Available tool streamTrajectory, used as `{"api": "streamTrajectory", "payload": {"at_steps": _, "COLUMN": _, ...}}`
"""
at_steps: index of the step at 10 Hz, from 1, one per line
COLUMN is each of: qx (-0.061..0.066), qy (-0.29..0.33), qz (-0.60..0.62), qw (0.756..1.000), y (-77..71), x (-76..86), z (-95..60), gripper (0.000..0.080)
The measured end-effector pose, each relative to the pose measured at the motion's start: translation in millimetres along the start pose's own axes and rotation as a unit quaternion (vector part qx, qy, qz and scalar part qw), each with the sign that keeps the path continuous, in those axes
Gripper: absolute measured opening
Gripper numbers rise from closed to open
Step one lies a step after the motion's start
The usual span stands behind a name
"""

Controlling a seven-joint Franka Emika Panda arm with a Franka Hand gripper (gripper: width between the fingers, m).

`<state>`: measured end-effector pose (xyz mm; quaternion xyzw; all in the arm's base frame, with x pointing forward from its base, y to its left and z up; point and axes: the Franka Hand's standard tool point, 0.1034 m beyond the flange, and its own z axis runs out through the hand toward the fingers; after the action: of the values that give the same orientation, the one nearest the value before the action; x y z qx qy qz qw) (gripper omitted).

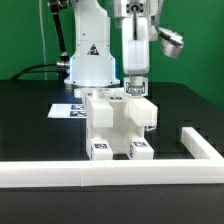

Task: Assemble chair

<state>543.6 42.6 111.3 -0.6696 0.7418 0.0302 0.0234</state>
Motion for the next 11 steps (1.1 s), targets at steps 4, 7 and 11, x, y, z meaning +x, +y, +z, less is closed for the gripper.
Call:
{"api": "streamTrajectory", "payload": {"at_steps": 4, "qx": -0.003, "qy": 0.003, "qz": -0.154, "qw": 0.988, "y": 1.3, "x": -7.7, "z": 0.2, "gripper": 0.0648}}
{"api": "streamTrajectory", "payload": {"at_steps": 7, "qx": -0.003, "qy": 0.002, "qz": -0.280, "qw": 0.960, "y": 1.4, "x": -8.5, "z": 0.3, "gripper": 0.0649}}
{"api": "streamTrajectory", "payload": {"at_steps": 11, "qx": -0.004, "qy": 0.002, "qz": -0.470, "qw": 0.883, "y": 2.2, "x": -9.9, "z": 0.8, "gripper": 0.0649}}
